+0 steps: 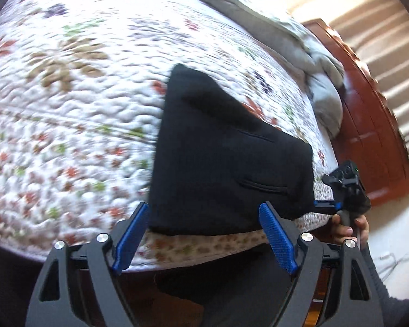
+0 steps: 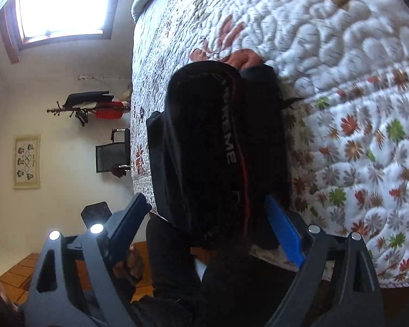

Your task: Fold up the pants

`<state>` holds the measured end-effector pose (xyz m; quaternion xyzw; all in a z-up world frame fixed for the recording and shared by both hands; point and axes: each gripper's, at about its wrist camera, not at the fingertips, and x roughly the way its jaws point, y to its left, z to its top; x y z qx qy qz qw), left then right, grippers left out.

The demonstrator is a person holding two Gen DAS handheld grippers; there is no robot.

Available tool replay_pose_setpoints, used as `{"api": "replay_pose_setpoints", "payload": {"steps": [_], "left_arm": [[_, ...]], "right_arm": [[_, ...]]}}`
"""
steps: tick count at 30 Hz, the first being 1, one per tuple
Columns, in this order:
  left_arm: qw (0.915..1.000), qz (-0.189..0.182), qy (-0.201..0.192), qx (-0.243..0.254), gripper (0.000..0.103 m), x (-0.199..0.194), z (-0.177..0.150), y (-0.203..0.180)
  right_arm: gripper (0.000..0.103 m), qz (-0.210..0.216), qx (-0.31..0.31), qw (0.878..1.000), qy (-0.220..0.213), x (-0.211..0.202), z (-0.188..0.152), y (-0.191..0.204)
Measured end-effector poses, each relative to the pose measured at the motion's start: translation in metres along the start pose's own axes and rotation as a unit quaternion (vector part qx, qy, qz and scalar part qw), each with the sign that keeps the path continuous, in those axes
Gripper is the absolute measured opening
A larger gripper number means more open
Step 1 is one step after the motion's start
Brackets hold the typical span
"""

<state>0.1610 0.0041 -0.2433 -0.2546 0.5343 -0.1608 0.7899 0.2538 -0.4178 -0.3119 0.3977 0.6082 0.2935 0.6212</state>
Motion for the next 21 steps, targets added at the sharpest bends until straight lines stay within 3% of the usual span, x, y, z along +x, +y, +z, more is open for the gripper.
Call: {"api": "replay_pose_setpoints", "payload": {"steps": [3,7,9,10,11,12,18,21], "left_arm": [[0.9998,-0.001,-0.006,-0.021,0.083,-0.006,-0.004,0.011],[0.9998,-0.001,-0.006,-0.018,0.083,-0.005,-0.007,0.014],[0.9999,-0.001,-0.003,-0.017,0.083,0.0,-0.005,0.013],[0.9998,0.0,-0.003,-0.018,0.083,0.0,-0.005,0.014],[0.9998,0.0,-0.003,-0.019,0.083,0.0,-0.005,0.015],[0.9998,0.0,-0.004,-0.02,0.083,0.0,-0.004,0.014],[0.9998,0.006,-0.014,-0.015,0.083,0.0,0.007,0.015],[0.9997,0.006,-0.018,-0.012,0.083,0.0,0.009,0.017]], "right_arm": [[0.087,0.034,-0.007,0.999,0.014,0.005,0.008,0.013],[0.081,0.032,-0.008,0.999,0.023,0.012,0.018,0.01],[0.069,0.034,-0.007,0.999,0.028,0.019,0.02,0.007],[0.053,0.031,-0.013,0.999,0.027,0.018,0.018,0.007],[0.026,0.024,-0.025,0.999,0.024,0.021,0.017,0.008],[0.018,0.021,-0.031,0.999,0.023,0.024,0.018,0.01],[0.015,-0.032,-0.113,0.993,-0.024,-0.002,0.016,0.061],[0.015,-0.054,-0.1,0.992,-0.061,-0.025,0.01,0.045]]}}
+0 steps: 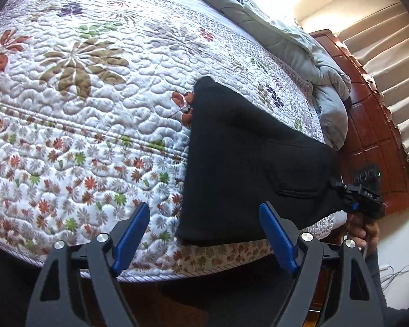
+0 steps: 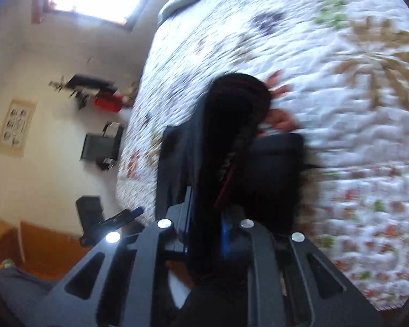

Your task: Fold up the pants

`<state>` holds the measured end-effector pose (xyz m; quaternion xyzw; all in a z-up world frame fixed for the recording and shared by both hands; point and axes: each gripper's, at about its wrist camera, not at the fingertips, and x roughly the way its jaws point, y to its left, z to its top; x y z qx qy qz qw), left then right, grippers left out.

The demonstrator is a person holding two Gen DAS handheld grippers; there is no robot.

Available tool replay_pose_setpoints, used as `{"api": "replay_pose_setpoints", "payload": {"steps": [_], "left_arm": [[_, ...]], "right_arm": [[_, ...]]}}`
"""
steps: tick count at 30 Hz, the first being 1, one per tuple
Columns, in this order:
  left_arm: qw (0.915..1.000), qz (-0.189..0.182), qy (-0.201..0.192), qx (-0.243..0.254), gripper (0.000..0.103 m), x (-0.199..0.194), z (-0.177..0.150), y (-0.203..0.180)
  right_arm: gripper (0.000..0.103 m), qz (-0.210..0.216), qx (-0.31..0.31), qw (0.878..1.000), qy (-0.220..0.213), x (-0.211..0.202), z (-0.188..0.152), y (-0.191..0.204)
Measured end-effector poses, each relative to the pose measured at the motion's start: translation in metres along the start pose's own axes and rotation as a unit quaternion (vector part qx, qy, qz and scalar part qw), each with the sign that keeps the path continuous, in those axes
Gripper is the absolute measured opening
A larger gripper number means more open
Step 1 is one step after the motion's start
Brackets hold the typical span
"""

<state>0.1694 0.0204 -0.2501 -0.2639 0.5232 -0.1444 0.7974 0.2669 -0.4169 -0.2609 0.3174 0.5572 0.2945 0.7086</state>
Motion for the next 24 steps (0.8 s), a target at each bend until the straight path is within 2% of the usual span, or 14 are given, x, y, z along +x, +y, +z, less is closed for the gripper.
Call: {"api": "replay_pose_setpoints", "payload": {"steps": [2,4,7,10,12,14,16,18,20,22,24], "left_arm": [[1.0,-0.002,0.0,-0.003,0.083,0.003,0.001,0.002],[1.0,-0.005,0.004,-0.005,0.083,0.007,0.002,0.003],[0.9999,-0.015,-0.002,0.008,0.083,0.005,0.007,-0.006],[0.9987,-0.042,-0.016,0.022,0.083,0.0,0.015,-0.017],[0.9977,-0.059,-0.015,0.03,0.083,0.003,0.018,-0.024],[0.997,-0.064,-0.014,0.04,0.083,0.007,0.02,-0.031],[0.9953,-0.078,-0.006,0.056,0.083,0.012,0.02,-0.039],[0.993,-0.091,-0.001,0.075,0.083,0.015,0.019,-0.047],[0.9897,-0.105,0.006,0.097,0.083,0.019,0.025,-0.056],[0.984,-0.128,0.002,0.124,0.083,0.028,0.042,-0.068],[0.9804,-0.15,0.005,0.128,0.083,0.04,0.063,-0.073]], "right_arm": [[0.016,-0.021,0.047,0.999,0.006,0.007,-0.007,-0.036],[0.016,-0.016,0.07,0.997,0.009,0.02,-0.015,-0.055],[0.016,0.01,0.057,0.998,-0.001,0.021,-0.014,-0.043],[0.016,0.0,0.051,0.999,0.005,0.027,-0.013,-0.039],[0.022,-0.01,0.064,0.998,0.009,0.03,-0.013,-0.051],[0.039,-0.008,0.078,0.997,0.006,0.023,-0.016,-0.057],[0.042,-0.036,0.069,0.997,-0.024,0.002,-0.017,-0.051],[0.041,-0.042,0.057,0.996,-0.055,-0.016,-0.012,-0.039],[0.038,-0.015,0.035,0.996,-0.075,-0.027,-0.006,-0.019],[0.038,0.013,0.008,0.998,-0.066,-0.016,0.005,0.005],[0.038,0.035,-0.004,0.998,-0.046,0.01,0.02,0.021]]}}
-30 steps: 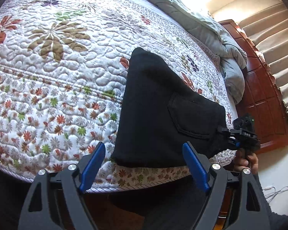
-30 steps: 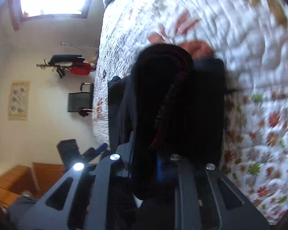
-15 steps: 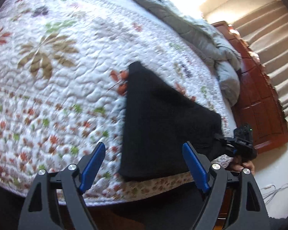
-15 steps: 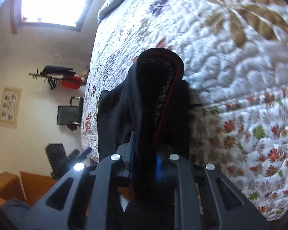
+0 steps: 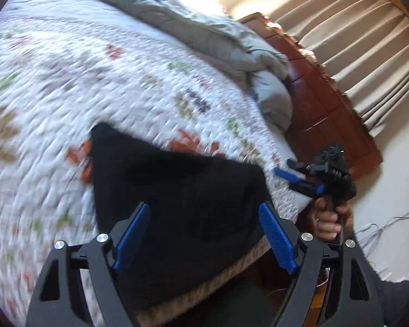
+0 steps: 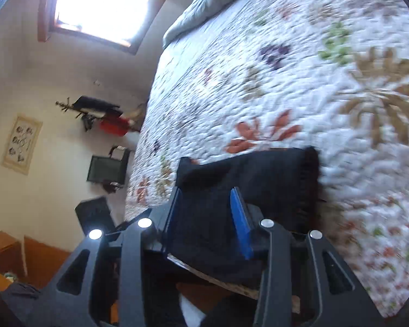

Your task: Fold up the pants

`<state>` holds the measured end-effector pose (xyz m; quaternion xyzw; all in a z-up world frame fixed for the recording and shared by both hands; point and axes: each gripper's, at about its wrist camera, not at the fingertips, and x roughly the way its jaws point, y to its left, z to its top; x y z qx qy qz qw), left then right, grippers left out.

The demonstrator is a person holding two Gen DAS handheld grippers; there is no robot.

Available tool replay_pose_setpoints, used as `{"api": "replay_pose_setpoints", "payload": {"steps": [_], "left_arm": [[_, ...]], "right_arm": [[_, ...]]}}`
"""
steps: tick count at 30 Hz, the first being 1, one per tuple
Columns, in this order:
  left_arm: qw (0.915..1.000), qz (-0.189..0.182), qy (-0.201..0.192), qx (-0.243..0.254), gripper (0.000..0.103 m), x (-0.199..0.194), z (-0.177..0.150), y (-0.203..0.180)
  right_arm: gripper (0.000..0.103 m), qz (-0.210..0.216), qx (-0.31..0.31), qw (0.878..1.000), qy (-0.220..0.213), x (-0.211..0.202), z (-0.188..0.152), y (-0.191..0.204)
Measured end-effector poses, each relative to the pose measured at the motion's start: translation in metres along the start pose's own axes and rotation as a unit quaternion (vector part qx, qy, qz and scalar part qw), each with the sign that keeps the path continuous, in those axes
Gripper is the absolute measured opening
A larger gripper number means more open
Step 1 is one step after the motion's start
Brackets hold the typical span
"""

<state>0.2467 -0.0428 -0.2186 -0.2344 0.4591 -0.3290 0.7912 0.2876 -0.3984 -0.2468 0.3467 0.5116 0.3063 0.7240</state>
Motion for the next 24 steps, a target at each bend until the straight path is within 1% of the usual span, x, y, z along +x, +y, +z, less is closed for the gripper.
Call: {"api": "replay_pose_setpoints", "payload": {"steps": [2,4,5,6,7,8,9,10,11,12,15,17,19,20,22,23,24], "left_arm": [[0.9998,-0.021,0.005,-0.004,0.083,0.014,0.023,0.01],[0.9993,-0.024,0.021,-0.018,0.083,0.035,0.046,0.03],[0.9988,-0.024,0.029,-0.031,0.083,0.042,0.052,0.037],[0.9979,-0.022,0.04,-0.046,0.083,0.051,0.057,0.048],[0.997,-0.016,0.049,-0.057,0.082,0.058,0.059,0.057],[0.9965,-0.004,0.055,-0.063,0.082,0.064,0.061,0.067],[0.9961,-0.004,0.057,-0.067,0.08,0.068,0.061,0.073],[0.9949,-0.005,0.065,-0.077,0.076,0.074,0.061,0.081],[0.9942,-0.004,0.067,-0.084,0.075,0.075,0.059,0.087],[0.9939,-0.005,0.066,-0.087,0.074,0.076,0.057,0.09],[0.9945,-0.009,0.055,-0.089,0.074,0.069,0.056,0.088],[0.9945,-0.015,0.043,-0.094,0.075,0.054,0.054,0.083],[0.9953,-0.026,0.024,-0.09,0.079,0.031,0.047,0.072],[0.9955,-0.035,0.016,-0.086,0.08,0.019,0.039,0.066],[0.9957,-0.046,0.011,-0.08,0.08,0.005,0.023,0.056],[0.9954,-0.051,0.011,-0.081,0.08,0.0,0.012,0.052],[0.9948,-0.057,0.013,-0.083,0.08,-0.003,0.002,0.051]], "right_arm": [[0.038,0.005,0.01,1.0,0.011,0.029,0.01,-0.003],[0.036,-0.001,0.032,0.999,0.017,0.045,0.017,-0.025],[0.026,-0.014,0.043,0.999,0.016,0.048,0.017,-0.037],[0.018,-0.019,0.048,0.999,0.016,0.047,0.018,-0.047],[0.003,-0.023,0.064,0.998,0.017,0.047,0.017,-0.063],[0.0,-0.025,0.075,0.997,0.016,0.047,0.015,-0.072],[0.0,-0.022,0.081,0.996,0.014,0.045,0.013,-0.081],[0.0,-0.015,0.089,0.996,0.01,0.044,0.01,-0.089],[0.0,-0.008,0.095,0.995,0.007,0.042,0.008,-0.093],[0.0,-0.004,0.096,0.995,0.005,0.041,0.005,-0.095],[0.0,-0.015,0.088,0.996,-0.007,0.027,0.001,-0.09],[0.014,-0.004,0.082,0.996,-0.018,0.013,-0.005,-0.077],[0.021,0.007,0.054,0.998,-0.011,0.0,-0.021,-0.054],[0.023,0.01,0.045,0.999,-0.006,-0.003,-0.028,-0.047],[0.024,0.013,0.037,0.999,0.009,-0.003,-0.046,-0.036],[0.024,0.014,0.039,0.999,0.019,-0.001,-0.057,-0.036],[0.024,0.005,0.039,0.999,0.03,0.002,-0.068,-0.04]]}}
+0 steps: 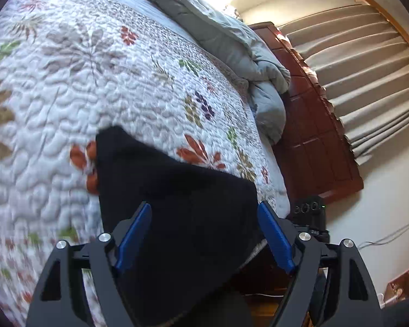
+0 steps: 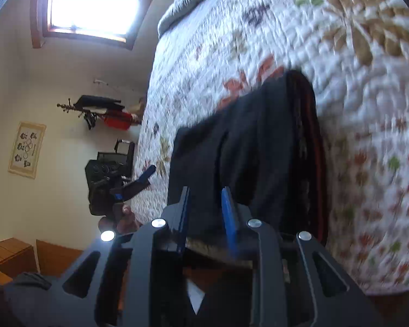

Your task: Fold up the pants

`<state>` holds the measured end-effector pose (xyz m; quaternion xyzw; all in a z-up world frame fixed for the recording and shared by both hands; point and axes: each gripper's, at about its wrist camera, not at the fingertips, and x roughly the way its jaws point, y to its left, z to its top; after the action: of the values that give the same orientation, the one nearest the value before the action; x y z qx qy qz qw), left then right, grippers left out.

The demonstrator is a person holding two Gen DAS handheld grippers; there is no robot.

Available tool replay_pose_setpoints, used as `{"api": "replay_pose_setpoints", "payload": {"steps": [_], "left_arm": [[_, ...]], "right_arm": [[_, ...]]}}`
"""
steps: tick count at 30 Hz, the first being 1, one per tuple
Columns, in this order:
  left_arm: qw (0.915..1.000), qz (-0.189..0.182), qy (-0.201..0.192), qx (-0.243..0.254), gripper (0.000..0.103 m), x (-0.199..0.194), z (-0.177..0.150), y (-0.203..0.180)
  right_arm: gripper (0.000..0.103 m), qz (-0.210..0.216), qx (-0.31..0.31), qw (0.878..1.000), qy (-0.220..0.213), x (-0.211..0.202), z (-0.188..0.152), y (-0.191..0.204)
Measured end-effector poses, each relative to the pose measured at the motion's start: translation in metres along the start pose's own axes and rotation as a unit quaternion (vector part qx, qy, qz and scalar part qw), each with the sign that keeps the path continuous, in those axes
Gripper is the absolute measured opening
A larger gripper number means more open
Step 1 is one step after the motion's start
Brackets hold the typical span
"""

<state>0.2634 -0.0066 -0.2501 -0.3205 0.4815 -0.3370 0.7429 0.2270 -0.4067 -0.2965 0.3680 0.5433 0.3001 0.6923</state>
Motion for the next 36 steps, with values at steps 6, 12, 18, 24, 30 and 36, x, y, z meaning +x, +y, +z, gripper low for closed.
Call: {"api": "replay_pose_setpoints", "payload": {"steps": [6,12,18,24,30,36], "left_arm": [[0.9987,0.022,0.041,-0.019,0.08,0.019,-0.035,0.02],[0.9997,0.015,0.018,-0.008,0.083,-0.013,-0.031,0.01],[0.9986,0.017,0.028,-0.043,0.09,-0.036,-0.012,0.037],[0.9935,-0.008,0.068,-0.091,0.09,-0.014,-0.003,0.066],[0.9894,-0.007,0.103,-0.102,0.09,0.015,0.0,0.081],[0.9861,-0.001,0.134,-0.098,0.09,0.045,0.002,0.086]], "right_arm": [[0.0,-0.022,0.057,0.998,-0.003,-0.008,-0.028,-0.051],[0.013,-0.066,0.042,0.997,-0.02,-0.04,-0.031,-0.039],[0.087,-0.068,0.063,0.995,-0.027,-0.064,-0.008,-0.041],[0.09,-0.048,0.065,0.996,0.046,-0.021,0.021,-0.044],[0.09,-0.04,0.072,0.993,0.08,0.009,0.036,-0.051],[0.094,-0.01,0.074,0.994,0.08,0.015,0.037,-0.056]]}}
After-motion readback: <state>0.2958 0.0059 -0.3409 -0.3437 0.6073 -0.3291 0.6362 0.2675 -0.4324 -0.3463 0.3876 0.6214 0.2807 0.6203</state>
